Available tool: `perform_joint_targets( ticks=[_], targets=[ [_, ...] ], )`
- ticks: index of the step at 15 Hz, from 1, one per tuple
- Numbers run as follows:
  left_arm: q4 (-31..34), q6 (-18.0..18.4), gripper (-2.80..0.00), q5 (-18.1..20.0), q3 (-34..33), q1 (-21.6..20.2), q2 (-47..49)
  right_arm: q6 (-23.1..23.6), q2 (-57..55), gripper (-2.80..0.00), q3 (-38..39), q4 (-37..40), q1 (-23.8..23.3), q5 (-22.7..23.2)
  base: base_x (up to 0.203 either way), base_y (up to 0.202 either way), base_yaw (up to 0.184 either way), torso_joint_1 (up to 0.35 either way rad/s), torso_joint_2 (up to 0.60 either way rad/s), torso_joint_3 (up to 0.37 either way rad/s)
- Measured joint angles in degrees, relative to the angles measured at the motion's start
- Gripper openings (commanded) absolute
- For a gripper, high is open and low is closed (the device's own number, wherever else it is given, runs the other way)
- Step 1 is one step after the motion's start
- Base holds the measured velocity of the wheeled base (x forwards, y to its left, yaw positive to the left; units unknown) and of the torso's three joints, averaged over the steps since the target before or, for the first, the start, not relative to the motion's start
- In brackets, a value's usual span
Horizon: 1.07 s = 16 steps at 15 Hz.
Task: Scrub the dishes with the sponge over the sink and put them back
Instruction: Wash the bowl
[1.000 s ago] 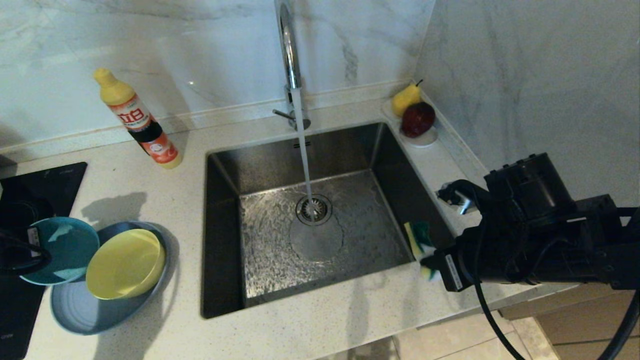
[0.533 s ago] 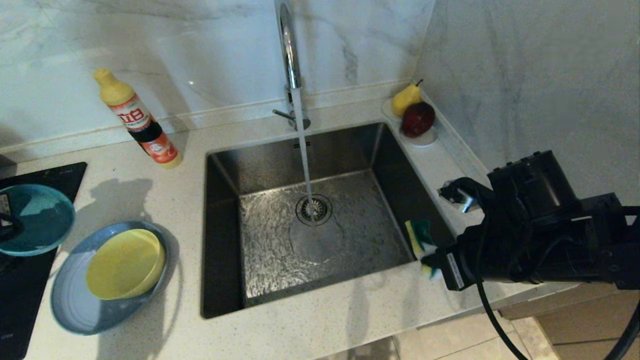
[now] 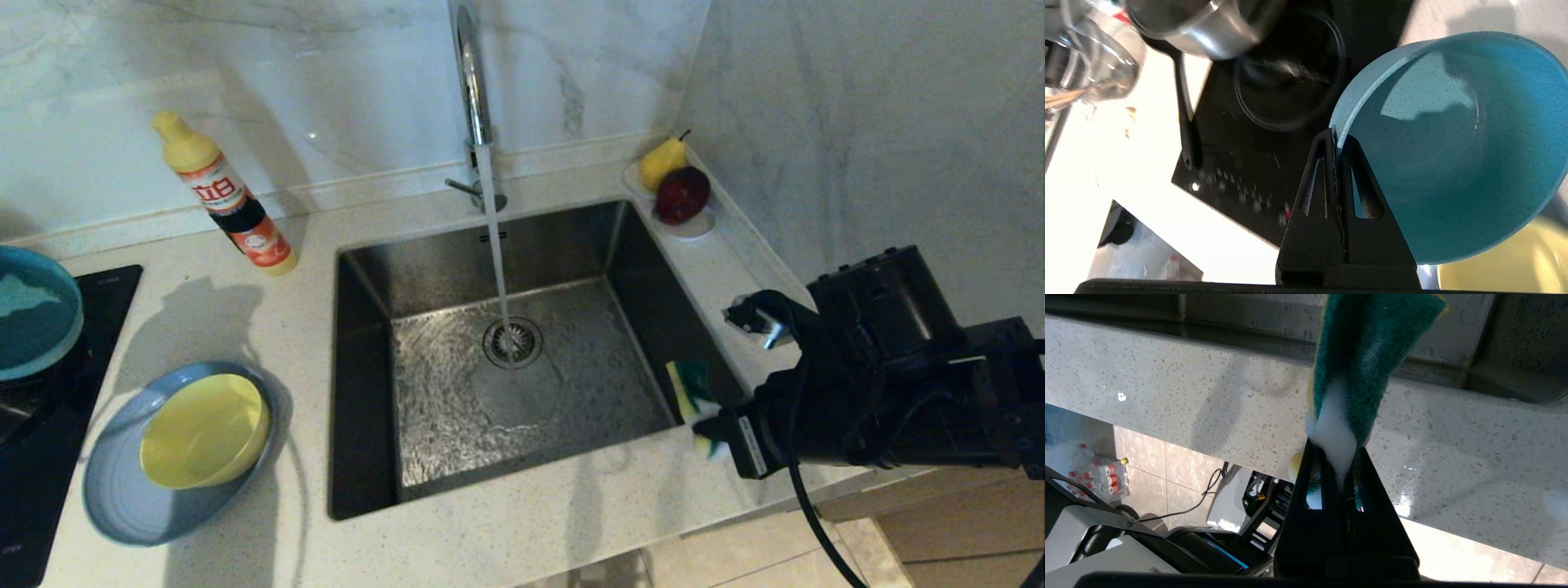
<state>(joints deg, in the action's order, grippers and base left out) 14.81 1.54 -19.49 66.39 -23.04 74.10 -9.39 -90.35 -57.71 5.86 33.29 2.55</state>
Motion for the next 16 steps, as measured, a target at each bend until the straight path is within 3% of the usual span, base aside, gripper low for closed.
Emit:
perform_joint_targets(
  ticks=[3, 5, 12, 16],
  targets=[
    [2.1, -1.3, -2.80, 0.9, -0.3, -0.2, -1.1, -0.1, 0.2, -2.80, 0.3, 0.0, 0.0, 0.0, 0.000, 0.000, 0.000, 0.000, 0.00, 0.000],
    [4.3, -4.2, -2.80, 2.3, -0.3, -1.6, -0.6, -0.1, 0.3, -2.80, 0.9, -0.2, 0.0, -0.1, 0.000, 0.000, 0.000, 0.000, 0.00, 0.000],
    [7.5, -15.8, -2.80, 23.4, 0.1, -14.9, 8.7, 0.2, -0.6, -2.80, 1.2, -0.5, 0.1, -0.1, 0.000, 0.000, 0.000, 0.000, 0.00, 0.000],
    [3.0, -19.3, -2.80, 27.1, 0.5, -21.1, 16.2, 0.3, -1.6, -2.80, 1.0, -0.5, 0.1, 0.0, 0.000, 0.000, 0.000, 0.000, 0.00, 0.000]
  ],
)
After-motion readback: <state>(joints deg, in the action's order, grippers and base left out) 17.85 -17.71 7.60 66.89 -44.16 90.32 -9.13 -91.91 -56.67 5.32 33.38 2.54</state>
